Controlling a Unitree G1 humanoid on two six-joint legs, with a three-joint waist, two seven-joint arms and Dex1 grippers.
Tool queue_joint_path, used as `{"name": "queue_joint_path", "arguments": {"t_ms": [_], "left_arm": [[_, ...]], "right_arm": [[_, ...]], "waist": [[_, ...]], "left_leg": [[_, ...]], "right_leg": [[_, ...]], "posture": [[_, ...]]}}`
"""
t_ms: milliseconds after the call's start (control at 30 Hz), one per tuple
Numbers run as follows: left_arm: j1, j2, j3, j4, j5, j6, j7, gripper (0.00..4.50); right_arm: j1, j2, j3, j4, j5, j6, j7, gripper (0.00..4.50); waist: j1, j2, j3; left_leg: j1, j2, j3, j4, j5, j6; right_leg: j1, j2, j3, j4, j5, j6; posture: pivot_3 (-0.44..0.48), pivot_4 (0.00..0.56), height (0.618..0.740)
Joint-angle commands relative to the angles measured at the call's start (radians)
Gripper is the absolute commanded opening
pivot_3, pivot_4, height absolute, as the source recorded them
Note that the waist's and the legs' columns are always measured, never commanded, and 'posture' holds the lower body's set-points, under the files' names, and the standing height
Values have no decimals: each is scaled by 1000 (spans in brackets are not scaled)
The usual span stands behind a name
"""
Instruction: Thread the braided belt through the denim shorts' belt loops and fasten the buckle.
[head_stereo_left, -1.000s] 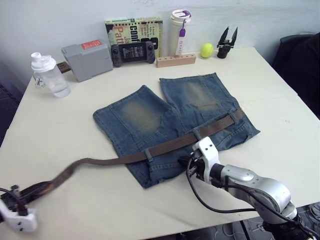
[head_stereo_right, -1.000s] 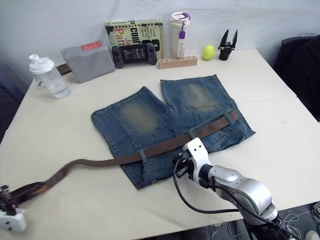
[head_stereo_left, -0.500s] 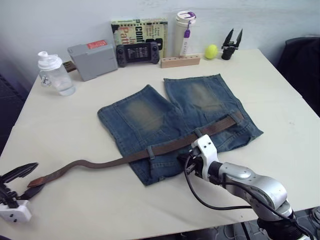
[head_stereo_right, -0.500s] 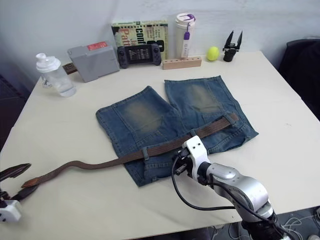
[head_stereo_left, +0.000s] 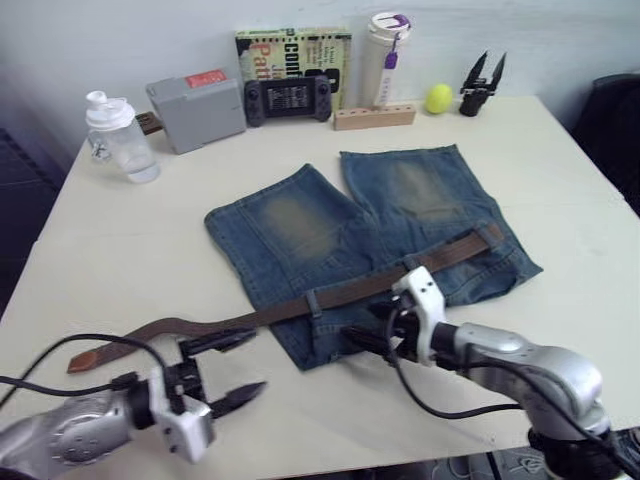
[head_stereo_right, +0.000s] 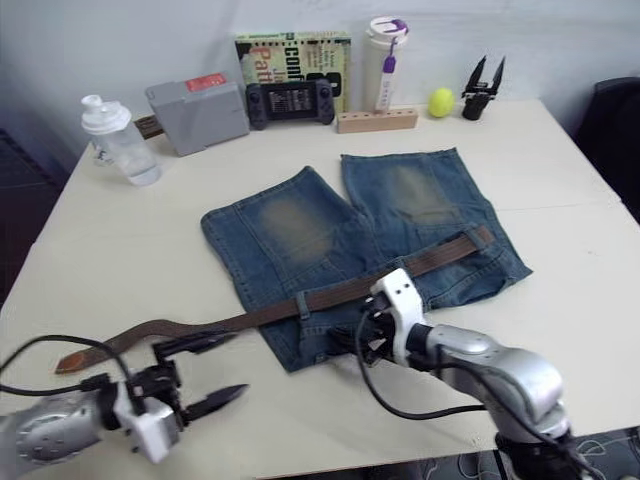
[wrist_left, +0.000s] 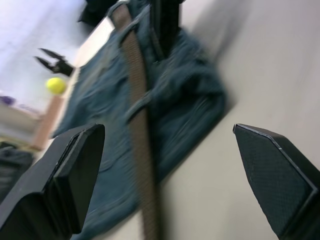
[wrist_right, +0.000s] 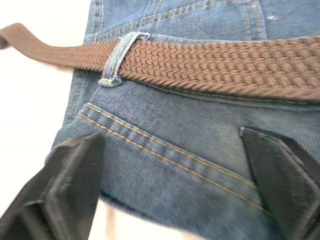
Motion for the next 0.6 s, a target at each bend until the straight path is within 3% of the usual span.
{"name": "queue_joint_path", "arguments": {"t_ms": [33, 200, 333, 467, 600], "left_arm": [[-83, -103, -64, -12, -94, 99, -177, 4500], [-243, -283, -149, 58, -83, 177, -380, 4500], [-320, -387, -170, 101, -81, 246, -488, 4500], [-377, -441, -222, 155, -21, 309, -580, 4500], [-421, -492, -229, 182, 28, 384, -581, 4500]], "right_arm": [[34, -141, -143, -49, 44, -90, 203, 4481], [98, -424, -96, 177, -376, -576, 459, 4481], [104, -533, -46, 450, -649, -1000, 549, 4481], [29, -578, 45, 697, -879, -1264, 495, 4481], [-63, -566, 156, 892, -1097, -1453, 359, 4481]], "waist": [[8, 2, 2], [11, 0, 3], [11, -2, 4], [10, -2, 4], [9, -2, 4]], "left_leg": [[-1, 0, -1, 0, 0, 0], [-2, -3, 0, 0, 0, 0], [-2, -3, 6, 0, 0, 0], [-2, -3, 9, 0, 0, 0], [-2, -3, 10, 0, 0, 0]], "right_leg": [[0, 1, -1, -2, 1, 1], [2, 8, 0, -9, 3, 4], [4, 9, 0, -12, 4, 7], [4, 10, 0, -13, 5, 7], [4, 9, 0, -13, 5, 7]], "posture": [[0, 150, 731], [0, 150, 731], [0, 150, 731], [0, 150, 731], [0, 150, 731]]}}
